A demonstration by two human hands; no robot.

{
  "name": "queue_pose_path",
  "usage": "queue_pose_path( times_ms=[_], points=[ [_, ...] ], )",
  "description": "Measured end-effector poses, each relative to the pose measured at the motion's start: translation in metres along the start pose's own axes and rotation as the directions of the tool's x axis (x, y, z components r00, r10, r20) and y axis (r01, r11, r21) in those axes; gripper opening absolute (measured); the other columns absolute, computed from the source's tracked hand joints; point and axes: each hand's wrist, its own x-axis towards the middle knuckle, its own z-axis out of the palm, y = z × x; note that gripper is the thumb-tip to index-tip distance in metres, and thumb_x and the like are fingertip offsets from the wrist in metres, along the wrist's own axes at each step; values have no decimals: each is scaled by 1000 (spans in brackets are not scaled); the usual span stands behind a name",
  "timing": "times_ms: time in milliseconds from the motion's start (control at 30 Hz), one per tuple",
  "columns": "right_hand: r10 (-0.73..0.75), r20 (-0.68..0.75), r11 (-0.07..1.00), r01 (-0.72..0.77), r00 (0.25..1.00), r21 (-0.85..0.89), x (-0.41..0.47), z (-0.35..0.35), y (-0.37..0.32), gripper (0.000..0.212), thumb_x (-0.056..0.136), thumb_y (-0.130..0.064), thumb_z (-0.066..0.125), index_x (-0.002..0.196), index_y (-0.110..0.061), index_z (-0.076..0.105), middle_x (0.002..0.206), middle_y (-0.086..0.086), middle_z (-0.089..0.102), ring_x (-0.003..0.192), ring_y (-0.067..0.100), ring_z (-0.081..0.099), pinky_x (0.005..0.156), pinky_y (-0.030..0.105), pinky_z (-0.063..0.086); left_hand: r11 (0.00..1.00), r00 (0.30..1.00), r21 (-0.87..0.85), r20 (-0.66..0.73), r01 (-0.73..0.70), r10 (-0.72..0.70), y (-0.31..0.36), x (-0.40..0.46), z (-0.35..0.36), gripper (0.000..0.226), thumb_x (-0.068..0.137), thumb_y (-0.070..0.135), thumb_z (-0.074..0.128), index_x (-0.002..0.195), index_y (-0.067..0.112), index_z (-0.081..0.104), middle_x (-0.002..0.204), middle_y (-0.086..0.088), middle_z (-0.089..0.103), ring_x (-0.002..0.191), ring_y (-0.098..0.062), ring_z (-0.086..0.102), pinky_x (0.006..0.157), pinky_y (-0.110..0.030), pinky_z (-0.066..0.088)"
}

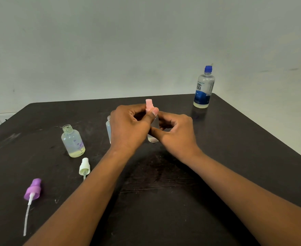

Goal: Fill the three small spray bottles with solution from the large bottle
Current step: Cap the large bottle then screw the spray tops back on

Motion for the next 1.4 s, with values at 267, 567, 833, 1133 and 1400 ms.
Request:
queue_pose_path(
  times_ms=[267, 567, 833, 1133, 1400],
  points=[
    [20, 66, 995, -26, 998, 93, 2, -3, 1, 23, 83, -19, 86, 104, -13, 81, 77, -16, 72, 71, 1, 67, 67, 22, 52, 999, 999, -21, 9, -35, 35, 1, -1, 0, 4, 93, 28, 82, 93, 28, 86, 77, 26, 76, 78, 6, 75, 68, -11, 54],
    [182, -21, 983, -182, 983, 0, 5, -4, 13, 31, 78, -24, 90, 106, -17, 76, 91, -8, 77, 82, 7, 73, 75, 28, 61, 995, 996, -103, 89, -3, 12, 1, 1, 2, 16, 102, 38, 71, 106, 27, 83, 97, 16, 81, 95, 1, 76, 90, -31, 63],
    [315, -28, 946, -316, 949, -77, 8, -7, 19, 29, 78, -25, 88, 105, -24, 76, 92, -11, 76, 87, 6, 72, 84, 41, 63, 988, 955, -41, 267, 147, -131, -8, 3, 7, 36, 111, 48, 47, 108, 30, 79, 102, -2, 81, 96, -21, 78, 92, -55, 62],
    [352, -8, 931, -351, 936, -102, 8, -8, 21, 32, 79, -19, 83, 108, -29, 72, 97, -14, 75, 93, 5, 71, 86, 40, 62, 989, 944, 2, 299, 146, -140, -10, 1, 8, 36, 110, 48, 47, 120, 31, 78, 108, 13, 79, 98, -7, 77, 96, -45, 62],
    [319, 13, 936, -313, 948, -162, 5, -8, 13, 33, 81, -22, 78, 110, -32, 66, 95, -12, 72, 92, 10, 69, 88, 47, 59, 997, 979, 74, 201, 16, -30, -6, -1, 5, 40, 110, 35, 53, 102, 2, 76, 94, -18, 76, 90, -37, 73, 85, -57, 60]
  ],
)
